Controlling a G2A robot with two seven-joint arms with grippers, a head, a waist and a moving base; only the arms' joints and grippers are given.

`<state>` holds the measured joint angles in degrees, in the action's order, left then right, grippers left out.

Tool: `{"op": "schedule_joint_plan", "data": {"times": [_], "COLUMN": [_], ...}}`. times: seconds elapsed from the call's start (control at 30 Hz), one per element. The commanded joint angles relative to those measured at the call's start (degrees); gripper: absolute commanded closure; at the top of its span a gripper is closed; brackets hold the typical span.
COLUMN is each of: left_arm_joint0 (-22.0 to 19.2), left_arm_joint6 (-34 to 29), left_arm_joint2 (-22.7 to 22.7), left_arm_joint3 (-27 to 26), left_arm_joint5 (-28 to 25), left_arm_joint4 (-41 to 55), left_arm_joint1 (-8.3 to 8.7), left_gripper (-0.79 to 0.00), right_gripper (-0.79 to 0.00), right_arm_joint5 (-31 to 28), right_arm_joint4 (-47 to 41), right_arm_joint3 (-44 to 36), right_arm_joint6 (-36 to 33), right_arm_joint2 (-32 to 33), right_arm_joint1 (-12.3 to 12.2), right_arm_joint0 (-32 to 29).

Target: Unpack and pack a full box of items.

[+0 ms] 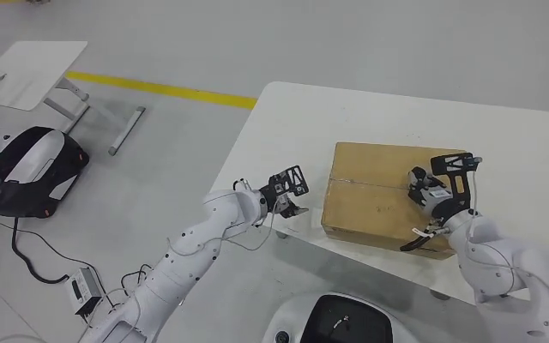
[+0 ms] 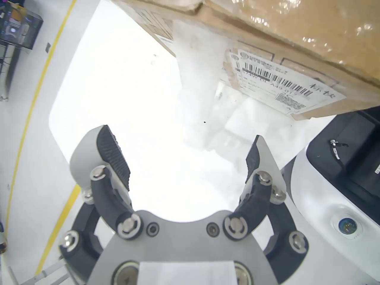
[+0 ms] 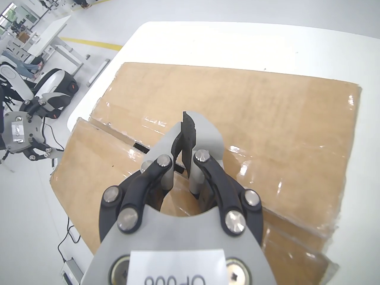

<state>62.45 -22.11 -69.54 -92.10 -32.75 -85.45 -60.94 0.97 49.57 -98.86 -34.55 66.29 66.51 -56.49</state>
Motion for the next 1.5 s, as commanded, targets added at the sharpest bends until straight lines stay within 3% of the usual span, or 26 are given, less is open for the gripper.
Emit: {"op": "schedule_joint_plan", "data": {"times": [0.0,0.4,0.63,0.67,0.7,0.77,0.83,1.13,1.47], "left_arm_joint0": [-1.15,-8.80,-11.07,-11.30,-11.51,-11.75,-11.95,-11.37,-6.62], "left_arm_joint6": [1.31,4.97,7.98,8.31,8.78,10.06,10.82,12.93,11.85], "left_arm_joint2": [1.60,9.17,12.36,12.69,12.95,13.38,13.50,12.88,7.38], "left_arm_joint3": [1.92,13.31,17.01,17.48,17.87,18.43,18.85,17.30,9.84], "left_arm_joint5": [0.03,5.16,6.69,6.89,7.14,7.18,7.15,10.26,13.74], "left_arm_joint4": [-0.97,-4.44,-2.72,-2.77,-2.78,-2.57,-2.16,-5.05,-9.45], "left_arm_joint1": [-0.28,-2.67,-4.14,-4.29,-4.44,-4.68,-4.86,-4.99,-3.61], "left_gripper": [-0.785,-0.785,-0.760,-0.659,-0.483,-0.203,0.000,0.000,0.000], "right_gripper": [0.000,0.000,0.000,0.000,0.000,0.000,0.000,0.000,0.000], "right_arm_joint5": [0.07,0.29,0.36,0.33,0.41,0.38,0.27,0.23,0.01], "right_arm_joint4": [0.04,0.44,0.54,0.56,0.43,0.50,0.59,0.97,1.43], "right_arm_joint3": [-0.08,-0.60,-0.99,-1.02,-1.01,-1.08,-1.08,-1.22,-1.46], "right_arm_joint6": [0.00,-0.44,-0.65,-0.66,-0.64,-0.57,-0.59,-0.54,-0.78], "right_arm_joint2": [0.07,0.27,0.91,0.95,1.00,1.01,1.02,1.42,2.01], "right_arm_joint1": [0.05,0.32,0.39,0.41,0.44,0.49,0.53,0.70,0.81], "right_arm_joint0": [-0.07,-0.99,-1.63,-1.68,-1.74,-1.81,-1.87,-2.11,-2.50]}}
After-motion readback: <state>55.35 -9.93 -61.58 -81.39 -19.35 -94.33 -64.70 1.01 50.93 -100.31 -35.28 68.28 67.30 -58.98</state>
